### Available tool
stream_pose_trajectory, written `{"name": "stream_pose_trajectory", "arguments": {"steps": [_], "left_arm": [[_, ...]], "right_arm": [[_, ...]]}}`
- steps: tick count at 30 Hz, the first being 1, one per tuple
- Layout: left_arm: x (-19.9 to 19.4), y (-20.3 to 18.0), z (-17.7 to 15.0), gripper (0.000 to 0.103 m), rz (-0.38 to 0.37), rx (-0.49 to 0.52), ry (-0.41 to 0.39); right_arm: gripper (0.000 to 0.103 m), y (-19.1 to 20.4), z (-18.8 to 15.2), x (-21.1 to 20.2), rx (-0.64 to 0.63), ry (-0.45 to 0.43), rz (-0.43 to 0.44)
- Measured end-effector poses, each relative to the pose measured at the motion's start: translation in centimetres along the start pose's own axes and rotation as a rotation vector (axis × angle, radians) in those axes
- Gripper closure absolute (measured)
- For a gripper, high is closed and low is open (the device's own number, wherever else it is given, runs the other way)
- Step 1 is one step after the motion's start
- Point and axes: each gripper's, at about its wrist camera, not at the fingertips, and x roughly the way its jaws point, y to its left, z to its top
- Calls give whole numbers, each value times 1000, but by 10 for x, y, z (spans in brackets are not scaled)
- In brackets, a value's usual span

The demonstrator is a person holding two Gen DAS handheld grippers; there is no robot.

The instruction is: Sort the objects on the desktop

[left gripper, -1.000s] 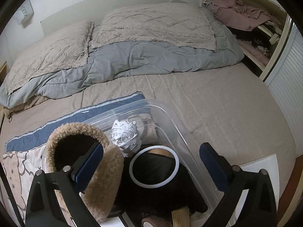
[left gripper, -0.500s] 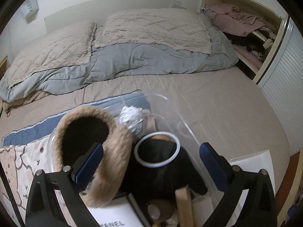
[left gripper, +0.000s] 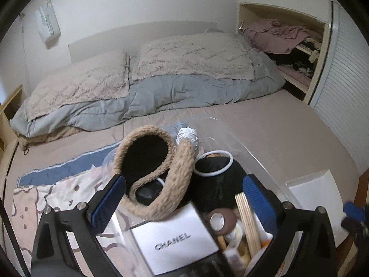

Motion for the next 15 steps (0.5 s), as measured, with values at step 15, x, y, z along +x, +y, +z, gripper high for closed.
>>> {"name": "stream_pose_trajectory", "arguments": {"steps": [15], "left_arm": [[-71, 58, -50, 1, -70, 46, -118]], "right_arm": [[74, 46, 2, -16, -85, -83, -20]]}}
